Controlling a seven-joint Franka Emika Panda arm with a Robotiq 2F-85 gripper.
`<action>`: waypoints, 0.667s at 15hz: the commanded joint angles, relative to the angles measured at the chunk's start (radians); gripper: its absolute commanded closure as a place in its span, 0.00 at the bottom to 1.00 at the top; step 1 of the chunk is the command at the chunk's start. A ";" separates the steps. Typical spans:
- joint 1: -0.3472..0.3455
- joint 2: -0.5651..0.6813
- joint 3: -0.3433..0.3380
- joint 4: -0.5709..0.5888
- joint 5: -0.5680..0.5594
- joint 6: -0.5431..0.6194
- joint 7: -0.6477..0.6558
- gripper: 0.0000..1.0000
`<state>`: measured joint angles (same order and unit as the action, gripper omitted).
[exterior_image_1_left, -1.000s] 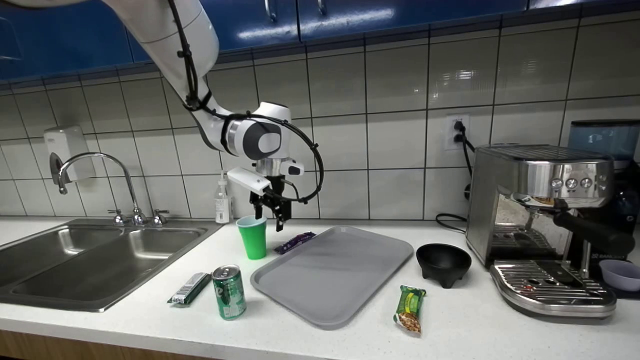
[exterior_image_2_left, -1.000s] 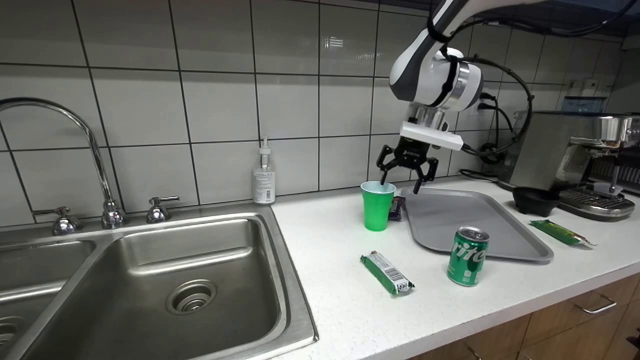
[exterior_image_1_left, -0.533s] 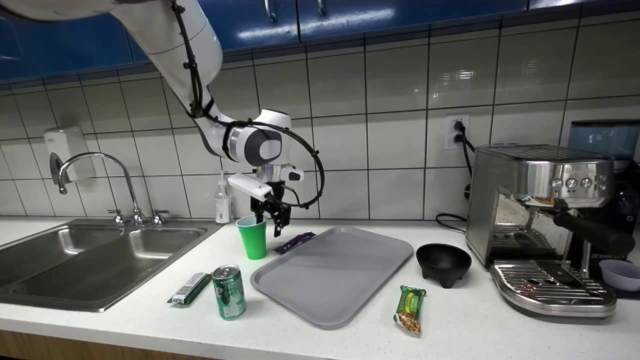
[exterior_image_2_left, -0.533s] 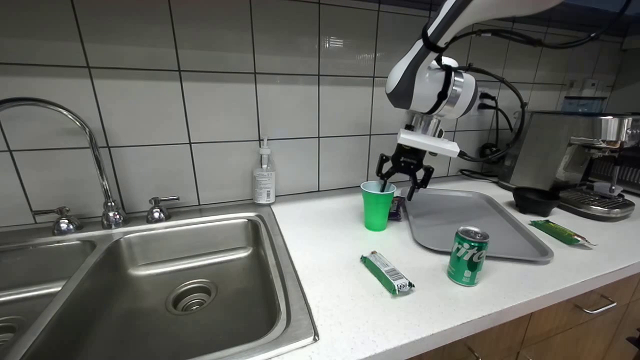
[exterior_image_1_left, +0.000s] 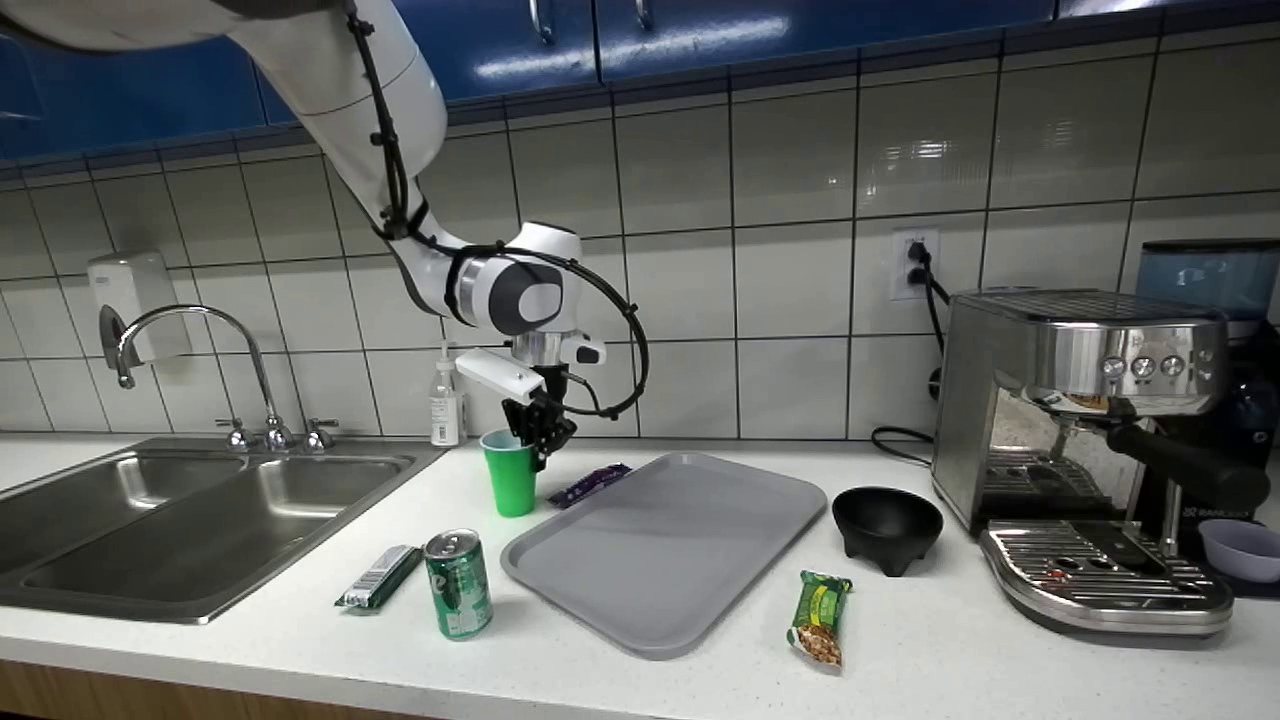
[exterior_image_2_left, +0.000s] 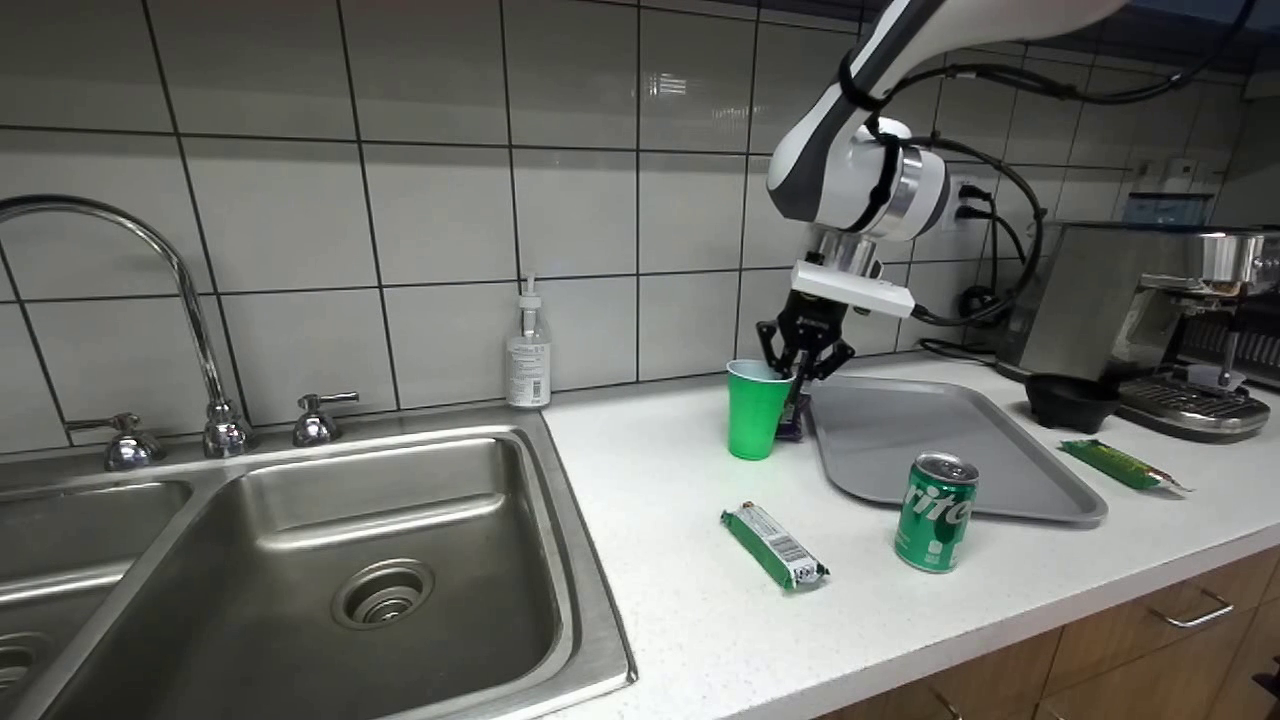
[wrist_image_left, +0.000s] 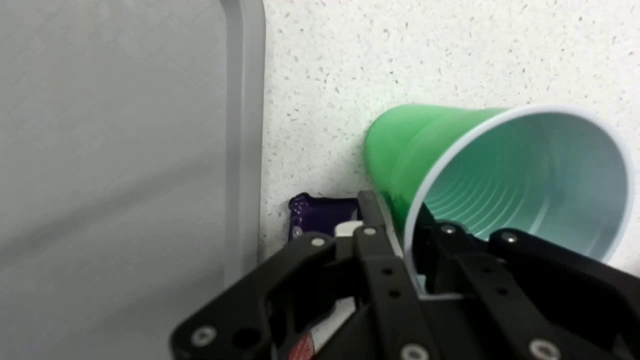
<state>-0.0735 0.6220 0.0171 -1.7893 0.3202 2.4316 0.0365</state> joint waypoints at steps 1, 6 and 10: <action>-0.021 0.016 0.022 0.035 -0.002 -0.021 -0.028 1.00; -0.039 -0.004 0.050 0.034 0.018 -0.013 -0.077 0.99; -0.057 -0.037 0.059 0.033 0.036 0.014 -0.110 0.99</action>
<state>-0.0933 0.6243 0.0502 -1.7539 0.3338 2.4355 -0.0289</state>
